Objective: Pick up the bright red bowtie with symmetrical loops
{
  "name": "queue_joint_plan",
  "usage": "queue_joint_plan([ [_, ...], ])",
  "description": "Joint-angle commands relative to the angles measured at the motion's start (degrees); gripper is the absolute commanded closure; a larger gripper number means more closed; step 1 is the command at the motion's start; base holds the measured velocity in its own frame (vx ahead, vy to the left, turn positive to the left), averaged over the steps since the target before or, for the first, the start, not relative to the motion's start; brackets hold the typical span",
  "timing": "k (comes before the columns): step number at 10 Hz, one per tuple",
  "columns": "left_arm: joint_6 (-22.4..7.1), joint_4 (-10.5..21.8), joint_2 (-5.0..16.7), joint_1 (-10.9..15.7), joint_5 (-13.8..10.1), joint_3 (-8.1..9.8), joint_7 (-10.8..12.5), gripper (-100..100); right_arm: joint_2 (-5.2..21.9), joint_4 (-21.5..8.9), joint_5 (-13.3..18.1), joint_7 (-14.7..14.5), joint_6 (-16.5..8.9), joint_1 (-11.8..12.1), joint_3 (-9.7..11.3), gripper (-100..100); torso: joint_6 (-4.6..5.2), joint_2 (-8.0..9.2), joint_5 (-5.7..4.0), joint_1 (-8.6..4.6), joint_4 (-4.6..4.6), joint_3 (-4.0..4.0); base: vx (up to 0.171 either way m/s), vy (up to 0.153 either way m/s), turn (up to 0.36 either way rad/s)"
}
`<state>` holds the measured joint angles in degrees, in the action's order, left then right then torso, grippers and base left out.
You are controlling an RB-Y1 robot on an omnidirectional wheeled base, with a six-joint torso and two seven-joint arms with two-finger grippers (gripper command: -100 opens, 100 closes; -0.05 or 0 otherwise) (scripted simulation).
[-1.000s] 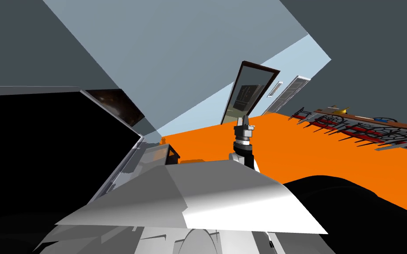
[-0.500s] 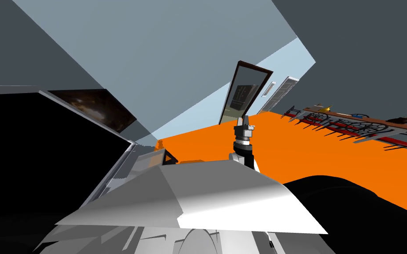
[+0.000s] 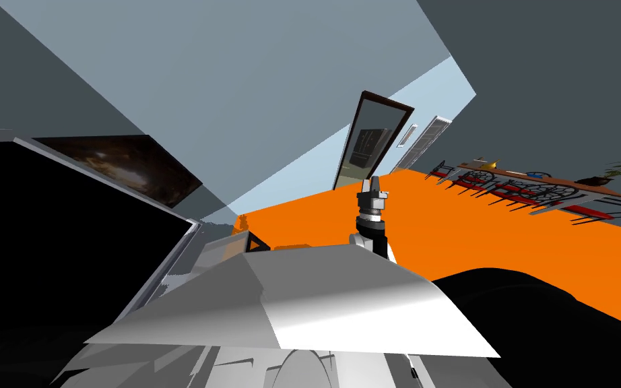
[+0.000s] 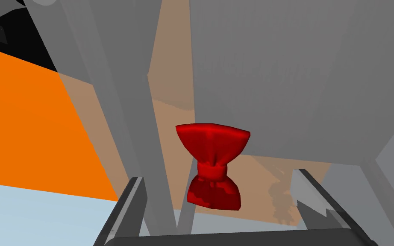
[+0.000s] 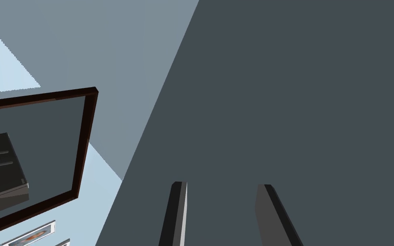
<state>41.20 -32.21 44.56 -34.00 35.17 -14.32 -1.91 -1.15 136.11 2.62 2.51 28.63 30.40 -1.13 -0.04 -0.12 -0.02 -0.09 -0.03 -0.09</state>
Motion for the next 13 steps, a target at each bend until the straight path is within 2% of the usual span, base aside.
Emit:
queue_joint_plan([
  [1,0.0,0.0,0.0,0.0,0.0,0.00,0.0,0,0.0,0.0,0.0,0.0,0.0,0.0,0.0,0,0.00,0.00,0.00,0.00,0.00,0.00,0.005,0.001,0.002],
  [2,-1.5,0.8,-2.0,1.3,-0.2,-0.50,-0.6,-100,0.0,0.0,0.0,0.0,0.0,0.0,0.0,0,0.00,0.08,0.00,-0.02,0.02,0.05,-0.018,0.039,-0.063],
  [4,-3.0,1.7,-3.9,2.6,-0.4,-1.01,-1.2,-100,0.0,0.0,0.0,0.0,0.0,0.0,0.0,0,0.01,0.22,0.05,0.21,0.06,0.13,-0.019,0.054,-0.057],
  [7,-3.4,1.1,-3.7,2.3,-0.4,-1.00,-1.0,-100,0.0,0.0,0.0,0.0,0.0,0.0,0.0,0,-0.02,0.17,0.14,0.08,0.05,0.11,0.000,0.000,0.000],
  [8,-3.3,1.3,-3.8,2.3,-0.4,-0.99,-1.1,100,0.0,0.0,0.0,0.0,0.0,0.0,0.0,0,-0.02,0.18,0.15,0.12,0.05,0.11,0.000,0.000,0.000],
  [12,-3.3,1.3,-3.7,2.3,-0.3,-1.07,-1.2,100,0.0,0.0,0.0,0.0,0.0,0.0,0.0,0,-0.08,0.23,0.17,0.14,0.11,0.17,0.000,0.000,0.000],
  [13,-3.3,1.3,-3.7,2.3,-0.3,-1.07,-1.1,0,0.0,0.0,0.0,0.0,0.0,0.0,0.0,0,-0.07,0.23,0.16,0.14,0.11,0.17,0.000,0.000,0.000],
])
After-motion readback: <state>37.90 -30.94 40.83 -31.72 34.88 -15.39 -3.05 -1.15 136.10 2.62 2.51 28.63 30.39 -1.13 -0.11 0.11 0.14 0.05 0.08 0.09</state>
